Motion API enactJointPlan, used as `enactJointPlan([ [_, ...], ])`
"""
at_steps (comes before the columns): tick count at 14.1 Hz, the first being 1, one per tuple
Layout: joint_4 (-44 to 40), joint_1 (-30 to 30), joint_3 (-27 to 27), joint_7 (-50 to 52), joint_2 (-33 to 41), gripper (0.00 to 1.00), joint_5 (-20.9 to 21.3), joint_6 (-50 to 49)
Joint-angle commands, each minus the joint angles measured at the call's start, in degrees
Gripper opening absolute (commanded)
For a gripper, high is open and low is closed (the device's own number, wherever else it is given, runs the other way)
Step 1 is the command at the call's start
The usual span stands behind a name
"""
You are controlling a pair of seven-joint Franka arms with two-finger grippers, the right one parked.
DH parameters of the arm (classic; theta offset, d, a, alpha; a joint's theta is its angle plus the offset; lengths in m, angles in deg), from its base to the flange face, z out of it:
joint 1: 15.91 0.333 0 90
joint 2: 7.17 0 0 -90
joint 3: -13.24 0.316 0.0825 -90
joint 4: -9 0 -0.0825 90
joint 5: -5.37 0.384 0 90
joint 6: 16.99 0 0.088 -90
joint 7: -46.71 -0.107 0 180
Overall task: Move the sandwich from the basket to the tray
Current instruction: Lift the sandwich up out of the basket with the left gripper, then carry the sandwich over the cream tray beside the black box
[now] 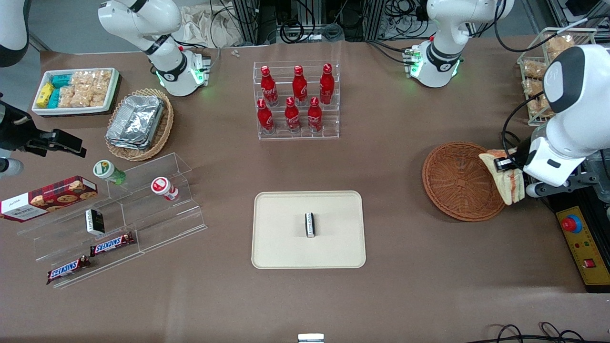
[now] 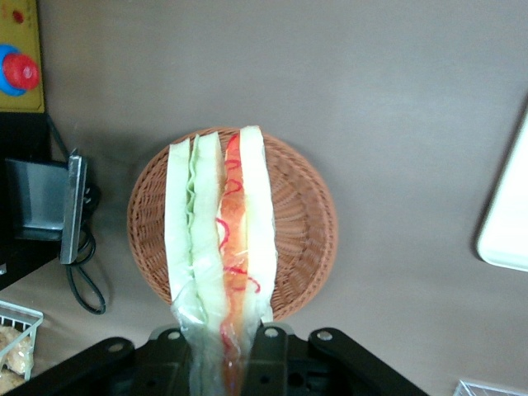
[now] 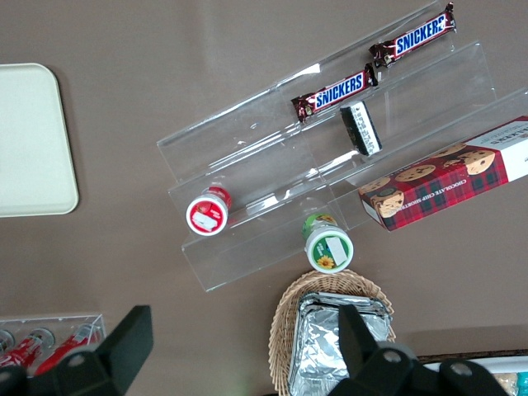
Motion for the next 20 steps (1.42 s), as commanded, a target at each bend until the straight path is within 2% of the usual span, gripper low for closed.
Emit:
enactJointPlan([
  [1,-8.59,-2.76,-1.63,1.82,-5.03,0.0,-2.91,-3.09],
  [3,-10.71,-4.51,-4.09,4.56,-7.67,0.0,-7.14,-2.39],
  [5,-12.11,-8.2,-7.08,7.19,-11.44,0.0,-6.8,2.06],
  [8,-15.44,-13.73,-7.27,12.12,-20.12,0.0,-6.97,10.94],
  [12,-16.69,-16.29,-7.27,13.18,-26.83,0.0,-6.62,15.78],
  [14,-16.69,-19.19,-6.83,13.62,-29.64,0.0,-4.27,18.61],
  [17,-16.6,-21.39,-7.0,15.73,-33.95,0.0,2.76,19.23],
  [20,-16.69,-21.49,-7.0,15.29,-36.33,0.0,4.28,23.61],
])
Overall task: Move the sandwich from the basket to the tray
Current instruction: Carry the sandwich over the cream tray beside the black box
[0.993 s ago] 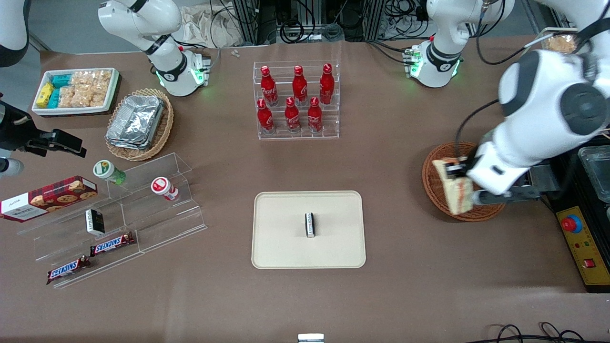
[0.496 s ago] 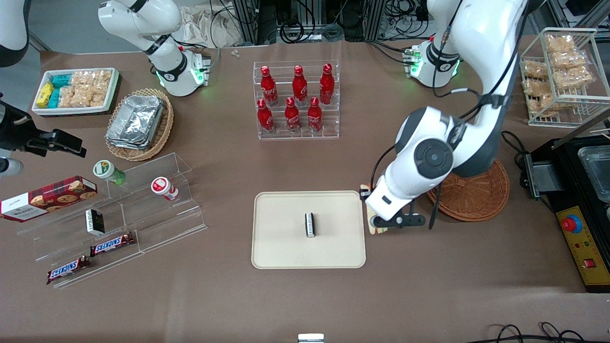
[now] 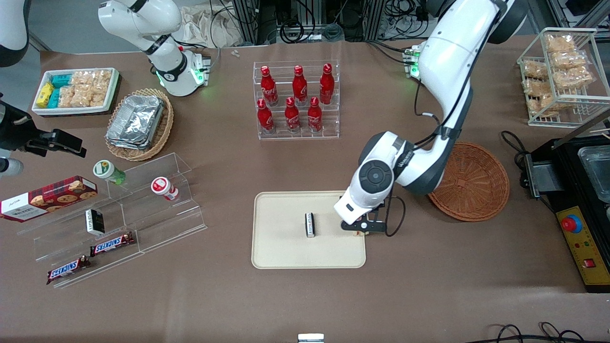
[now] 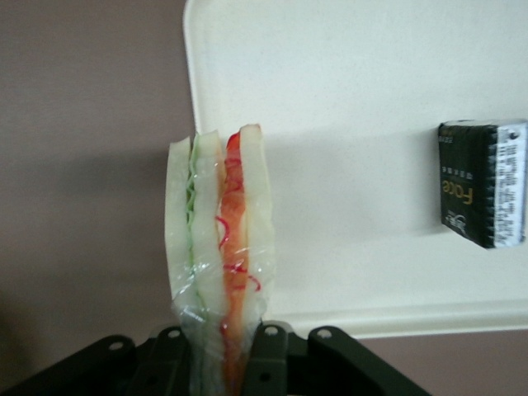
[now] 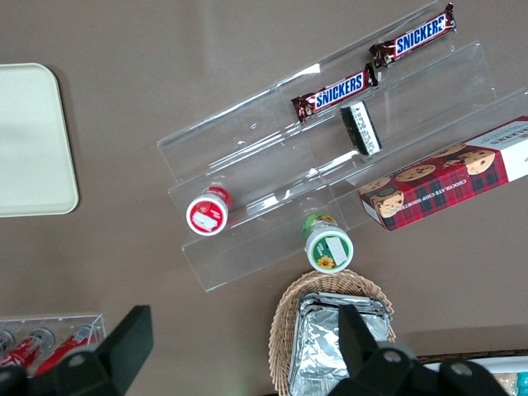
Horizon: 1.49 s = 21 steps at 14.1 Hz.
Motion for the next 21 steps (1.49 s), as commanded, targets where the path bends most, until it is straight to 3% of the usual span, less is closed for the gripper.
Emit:
enactJointPlan([
  [1,-2.52,-0.43,0.7,0.44,-2.67,0.0,1.42,2.93],
  [10,-5.34,-0.61,0.79,0.08,-6.72,0.01,1.51,4.7],
  [12,-5.43,-0.61,0.79,0.0,-7.07,0.24,1.59,4.79],
  [14,-5.43,-0.61,0.79,-0.01,-7.25,0.67,1.51,5.48],
  [16,-5.25,-0.61,0.7,0.69,-7.6,0.9,1.51,8.73],
  [17,-5.25,-0.61,0.7,0.87,-7.86,0.99,1.42,9.61],
  [21,-5.25,-0.61,0.79,0.96,-7.08,0.99,1.42,9.45],
])
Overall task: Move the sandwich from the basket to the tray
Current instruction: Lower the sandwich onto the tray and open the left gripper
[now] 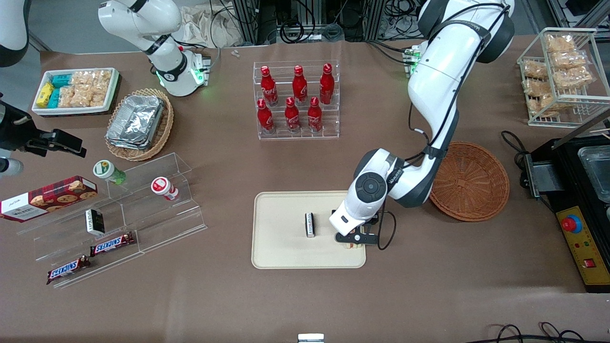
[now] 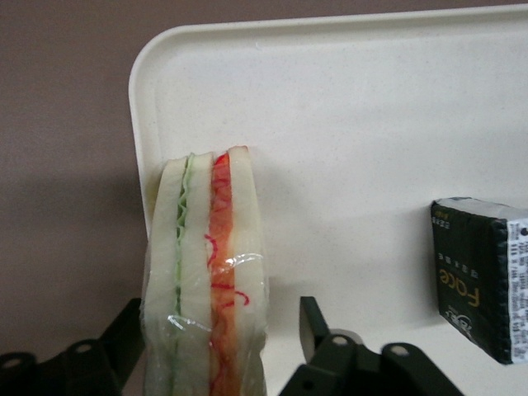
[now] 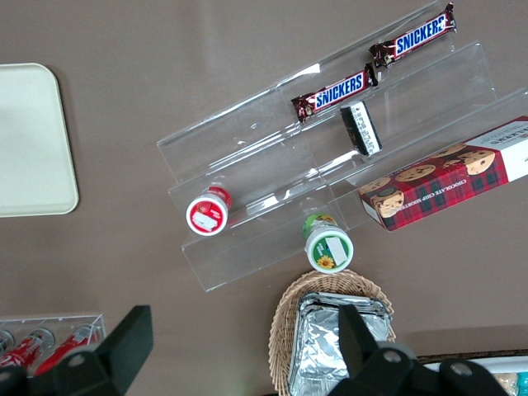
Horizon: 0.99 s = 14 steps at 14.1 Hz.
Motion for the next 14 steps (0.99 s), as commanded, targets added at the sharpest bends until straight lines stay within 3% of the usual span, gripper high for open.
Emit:
enactJointPlan([
  [1,-1.67,-0.52,0.39,1.05,-0.12,0.99,0.86,0.05],
  [5,-1.67,-0.08,0.56,1.14,2.69,0.99,0.78,-1.88],
  [10,0.25,2.99,0.48,1.23,14.53,0.98,0.08,-21.18],
  [14,17.79,8.35,0.3,0.79,32.01,0.99,-0.19,-19.13],
])
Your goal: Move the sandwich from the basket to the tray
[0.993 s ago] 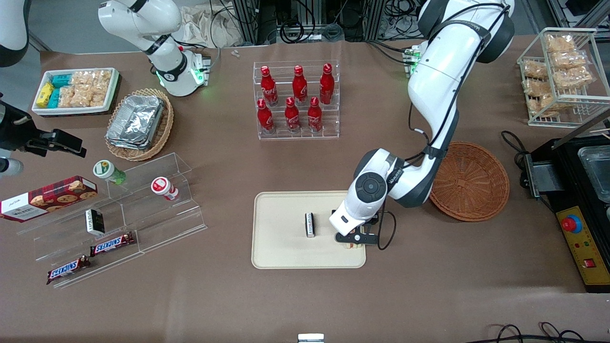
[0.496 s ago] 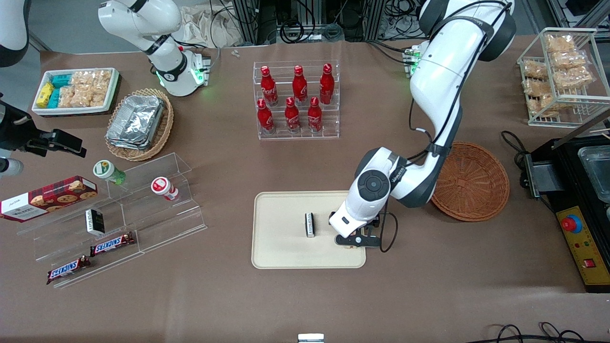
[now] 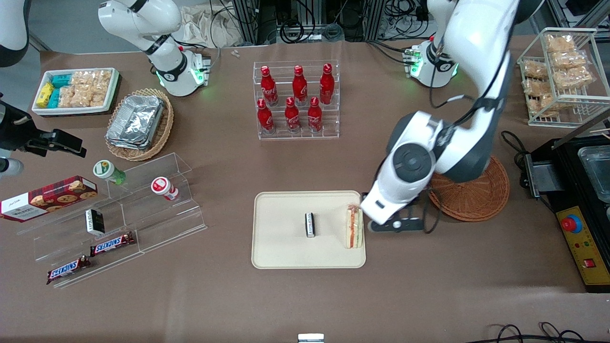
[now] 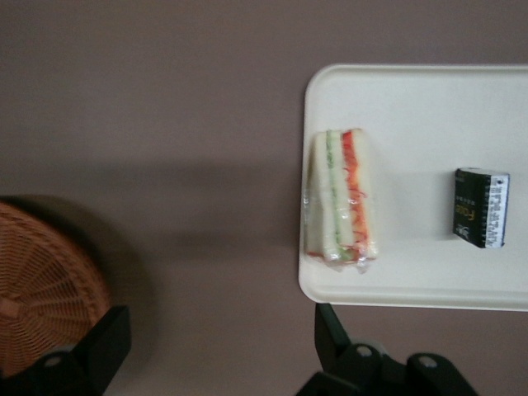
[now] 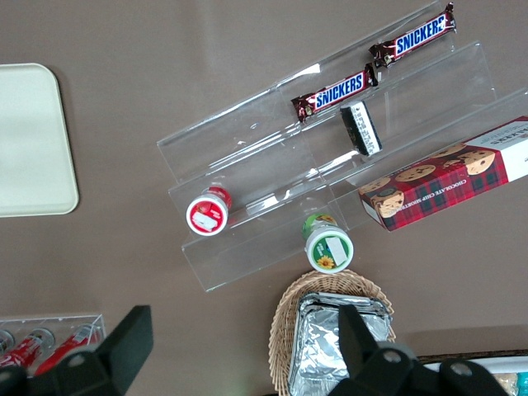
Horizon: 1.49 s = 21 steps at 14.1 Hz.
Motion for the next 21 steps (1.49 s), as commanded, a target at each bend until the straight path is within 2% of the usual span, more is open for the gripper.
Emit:
enactJointPlan([
  [1,18.55,4.2,-0.4,0.04,15.82,0.99,-0.79,3.99],
  [3,23.59,6.84,-0.31,-1.36,21.82,0.99,-1.41,3.49],
  [7,23.96,15.88,-0.13,-18.3,28.16,0.99,-4.39,-5.47],
  [10,21.69,24.84,-0.13,-33.76,30.02,0.99,-7.2,-13.02],
  [11,20.63,27.13,-0.13,-35.37,29.93,1.0,-7.39,-14.35],
  [13,18.52,28.3,-0.05,-35.39,29.58,1.0,-6.87,-14.63],
  [17,5.8,27.6,-0.57,-33.81,20.81,1.0,-6.42,-14.8],
  [21,4.98,24.79,-0.75,-33.89,19.12,1.0,-3.17,-14.98],
])
